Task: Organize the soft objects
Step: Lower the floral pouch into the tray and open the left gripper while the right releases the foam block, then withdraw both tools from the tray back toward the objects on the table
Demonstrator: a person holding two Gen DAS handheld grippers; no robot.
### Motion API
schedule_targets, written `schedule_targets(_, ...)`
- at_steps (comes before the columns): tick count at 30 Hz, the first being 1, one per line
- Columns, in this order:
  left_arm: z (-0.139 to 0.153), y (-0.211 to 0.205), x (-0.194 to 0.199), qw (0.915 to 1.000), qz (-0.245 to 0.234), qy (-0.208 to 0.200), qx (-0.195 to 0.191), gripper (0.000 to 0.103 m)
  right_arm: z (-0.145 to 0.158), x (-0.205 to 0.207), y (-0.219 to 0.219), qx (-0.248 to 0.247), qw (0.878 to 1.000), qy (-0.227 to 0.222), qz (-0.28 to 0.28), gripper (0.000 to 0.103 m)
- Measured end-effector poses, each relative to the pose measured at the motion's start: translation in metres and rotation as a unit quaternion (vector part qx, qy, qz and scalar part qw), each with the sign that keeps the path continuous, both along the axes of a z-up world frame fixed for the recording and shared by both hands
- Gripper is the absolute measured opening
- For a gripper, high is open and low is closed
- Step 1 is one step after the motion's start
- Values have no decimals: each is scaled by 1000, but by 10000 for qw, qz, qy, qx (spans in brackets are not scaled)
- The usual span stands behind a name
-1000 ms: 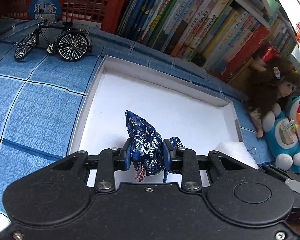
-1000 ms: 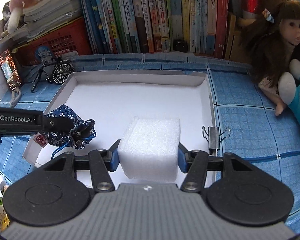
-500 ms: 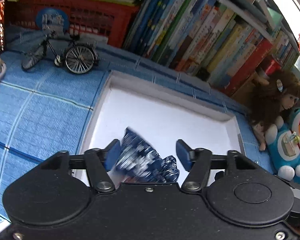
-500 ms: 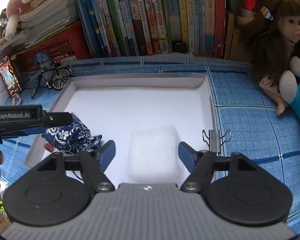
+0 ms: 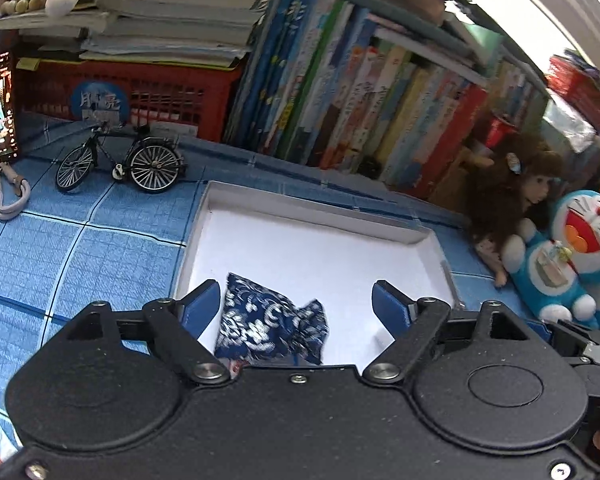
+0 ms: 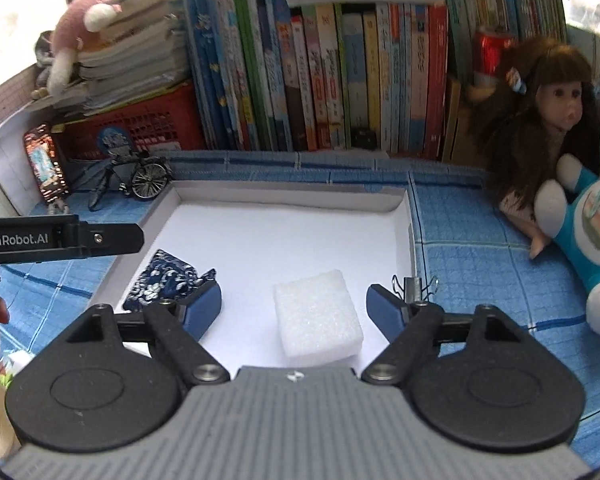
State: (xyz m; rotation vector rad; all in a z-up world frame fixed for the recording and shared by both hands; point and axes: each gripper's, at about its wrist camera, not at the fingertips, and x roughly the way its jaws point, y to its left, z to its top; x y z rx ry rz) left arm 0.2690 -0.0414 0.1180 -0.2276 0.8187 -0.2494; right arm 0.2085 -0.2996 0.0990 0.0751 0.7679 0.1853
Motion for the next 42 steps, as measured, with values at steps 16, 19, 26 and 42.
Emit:
schedule_targets(16, 35, -12, -94, 9938, -759, -813, 94, 86, 40, -86, -16, 205, 9950, -948, 217, 100)
schedule_targets(19, 37, -13, -111, 9915, -876, -956, 116, 87, 44, -103, -19, 162, 9934, -1117, 226, 101)
schedule_targets(26, 35, -19, -147, 9866, -1143, -1156, 112, 87, 46, -133, -26, 186, 9903, -1359, 238, 103)
schedule_targets(42, 15, -19, -207, 9800, -1336, -1469, 102, 90, 28, -182, -36, -120, 9846, -1741, -37, 103)
